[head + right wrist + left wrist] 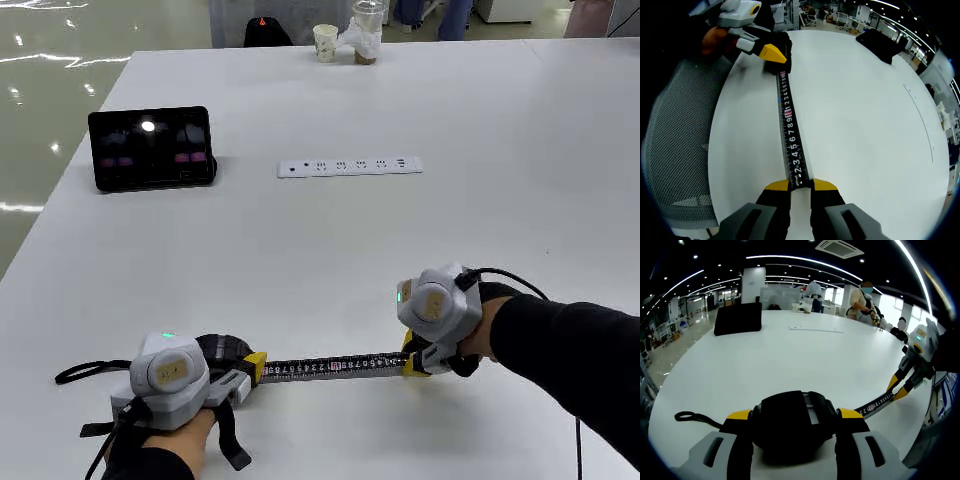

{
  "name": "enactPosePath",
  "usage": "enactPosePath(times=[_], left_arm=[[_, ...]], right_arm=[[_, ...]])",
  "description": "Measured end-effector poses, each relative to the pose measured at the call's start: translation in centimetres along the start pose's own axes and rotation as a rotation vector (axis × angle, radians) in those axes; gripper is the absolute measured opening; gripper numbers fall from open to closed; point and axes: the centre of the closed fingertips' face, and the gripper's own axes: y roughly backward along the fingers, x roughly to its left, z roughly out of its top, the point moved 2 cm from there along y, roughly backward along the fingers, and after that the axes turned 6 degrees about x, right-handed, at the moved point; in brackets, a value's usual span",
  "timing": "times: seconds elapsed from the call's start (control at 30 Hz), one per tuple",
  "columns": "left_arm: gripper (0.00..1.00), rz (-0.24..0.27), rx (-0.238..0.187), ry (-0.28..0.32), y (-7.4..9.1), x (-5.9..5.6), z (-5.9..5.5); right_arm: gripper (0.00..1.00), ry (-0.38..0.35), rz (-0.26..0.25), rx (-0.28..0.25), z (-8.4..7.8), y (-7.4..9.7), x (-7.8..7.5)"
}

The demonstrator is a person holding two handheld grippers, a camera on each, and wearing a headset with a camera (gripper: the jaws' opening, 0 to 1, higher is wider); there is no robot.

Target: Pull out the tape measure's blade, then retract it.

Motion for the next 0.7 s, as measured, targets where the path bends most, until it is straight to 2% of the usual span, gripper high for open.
enactPosePath(times=[0.7], left_arm=[[0.61, -0.001, -0.003, -0.001, -0.01, -0.04, 0.03]], right_arm=[[0.11, -0.006, -0.002, -0.007, 0.7, -0.2, 0.07]])
